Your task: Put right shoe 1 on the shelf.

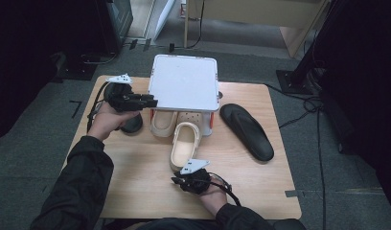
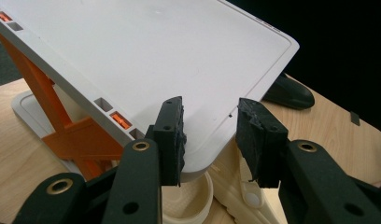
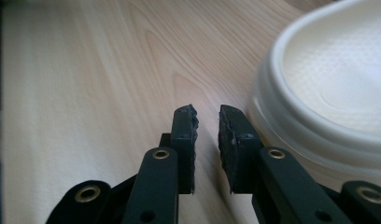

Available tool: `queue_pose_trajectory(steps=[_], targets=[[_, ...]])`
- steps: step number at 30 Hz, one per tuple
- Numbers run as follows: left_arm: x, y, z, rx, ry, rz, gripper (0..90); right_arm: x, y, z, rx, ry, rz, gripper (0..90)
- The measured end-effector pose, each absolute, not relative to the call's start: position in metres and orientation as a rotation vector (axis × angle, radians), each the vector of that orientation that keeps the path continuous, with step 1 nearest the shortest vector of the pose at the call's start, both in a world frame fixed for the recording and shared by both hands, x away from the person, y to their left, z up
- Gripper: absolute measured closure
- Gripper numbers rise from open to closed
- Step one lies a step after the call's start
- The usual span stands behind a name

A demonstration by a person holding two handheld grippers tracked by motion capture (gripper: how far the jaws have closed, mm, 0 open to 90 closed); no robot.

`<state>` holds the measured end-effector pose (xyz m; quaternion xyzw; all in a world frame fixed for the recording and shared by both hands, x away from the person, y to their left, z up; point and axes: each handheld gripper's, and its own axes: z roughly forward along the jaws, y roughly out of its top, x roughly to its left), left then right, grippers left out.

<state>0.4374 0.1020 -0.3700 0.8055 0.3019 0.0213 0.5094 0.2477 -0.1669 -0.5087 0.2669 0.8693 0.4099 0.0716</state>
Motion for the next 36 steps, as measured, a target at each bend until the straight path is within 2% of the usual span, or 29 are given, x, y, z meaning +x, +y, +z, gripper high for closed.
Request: queue_pose_trajectory(steps=[1, 11, 36], targets=[[0.437, 0.102, -0.370, 1.941, 0.727, 0.051, 62.3, 0.253, -0.171, -0.510, 0.828, 2.603, 1.215, 80.1], [0.437, 0.102, -0.371, 1.934, 0.727, 0.053, 63.5, 0.268, -0.179, -0.494, 0.840, 2.521, 1.235, 80.0], [0.438, 0.102, -0.370, 1.933, 0.737, 0.040, 64.2, 0.333, -0.207, -0.494, 1.030, 2.394, 1.186, 79.8]])
